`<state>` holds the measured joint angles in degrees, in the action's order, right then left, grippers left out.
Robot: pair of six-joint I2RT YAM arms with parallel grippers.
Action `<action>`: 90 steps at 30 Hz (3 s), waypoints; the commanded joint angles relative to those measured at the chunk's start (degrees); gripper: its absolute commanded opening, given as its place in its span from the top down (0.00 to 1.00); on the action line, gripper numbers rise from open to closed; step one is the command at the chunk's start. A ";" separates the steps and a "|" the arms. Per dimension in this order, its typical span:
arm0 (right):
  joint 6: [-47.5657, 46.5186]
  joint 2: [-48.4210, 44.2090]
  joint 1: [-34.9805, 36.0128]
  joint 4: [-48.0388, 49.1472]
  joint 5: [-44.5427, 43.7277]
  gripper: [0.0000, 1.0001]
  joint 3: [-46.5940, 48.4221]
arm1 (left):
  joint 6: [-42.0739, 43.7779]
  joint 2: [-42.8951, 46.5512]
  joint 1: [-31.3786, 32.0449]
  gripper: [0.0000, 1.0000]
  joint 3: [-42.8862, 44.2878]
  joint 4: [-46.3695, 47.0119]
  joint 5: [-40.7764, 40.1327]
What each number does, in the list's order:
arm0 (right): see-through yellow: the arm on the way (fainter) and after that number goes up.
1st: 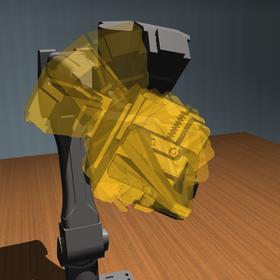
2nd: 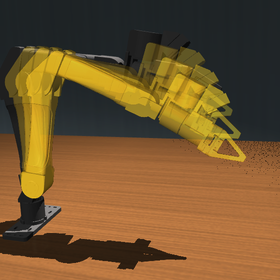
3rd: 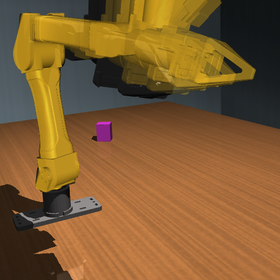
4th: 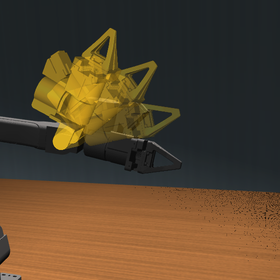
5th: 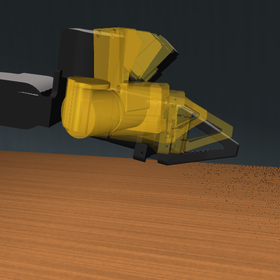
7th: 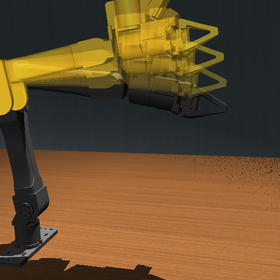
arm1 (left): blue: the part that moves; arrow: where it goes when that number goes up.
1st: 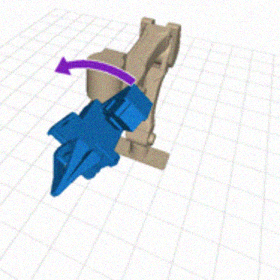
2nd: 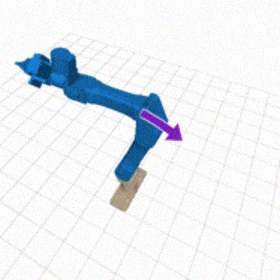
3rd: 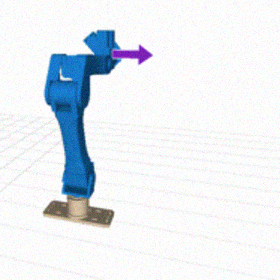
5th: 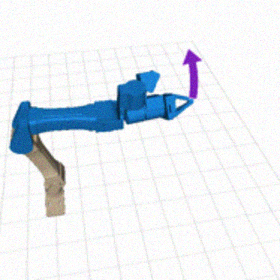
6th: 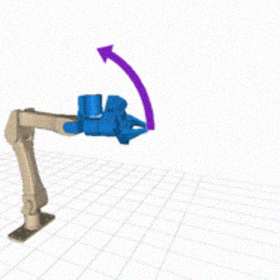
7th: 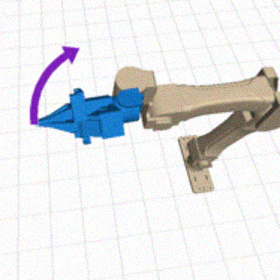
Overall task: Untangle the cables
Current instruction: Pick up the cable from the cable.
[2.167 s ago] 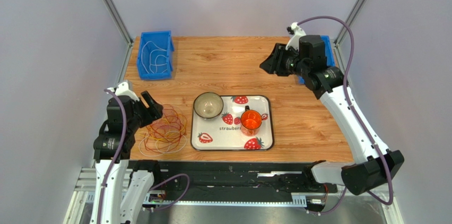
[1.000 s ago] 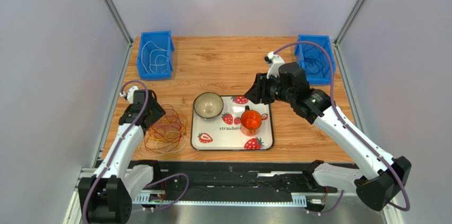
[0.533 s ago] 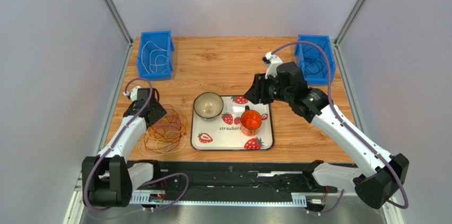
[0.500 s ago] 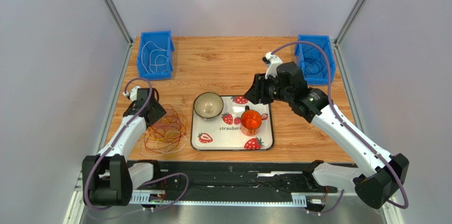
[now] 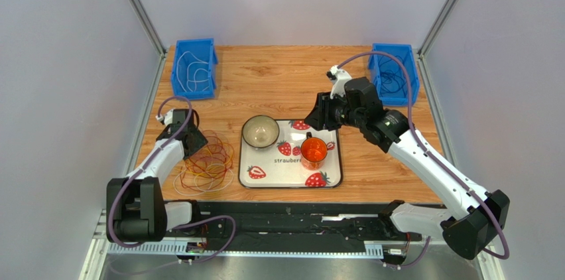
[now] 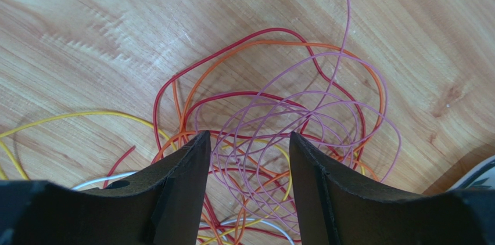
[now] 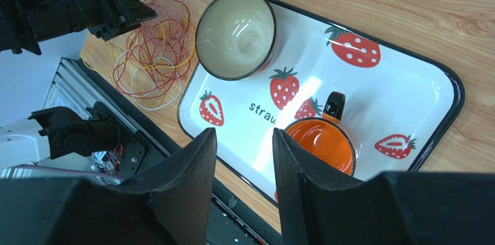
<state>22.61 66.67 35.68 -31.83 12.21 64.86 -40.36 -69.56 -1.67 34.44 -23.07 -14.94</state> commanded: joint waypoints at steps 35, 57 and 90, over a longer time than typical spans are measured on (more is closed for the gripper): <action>0.24 -0.05 0.18 1.42 1.94 0.57 1.58 | 2.04 18.75 -0.70 1.00 13.90 -13.84 3.78; 2.87 -1.72 1.14 5.82 7.48 0.56 1.32 | 3.43 35.19 -0.70 1.00 33.54 -3.95 22.85; 3.40 -1.72 2.73 3.62 4.93 0.56 -0.17 | 2.74 25.27 -0.79 1.00 23.30 -7.78 13.01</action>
<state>25.69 66.50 38.09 -28.53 18.48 64.86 -38.06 -40.66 -2.09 54.50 -34.26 0.69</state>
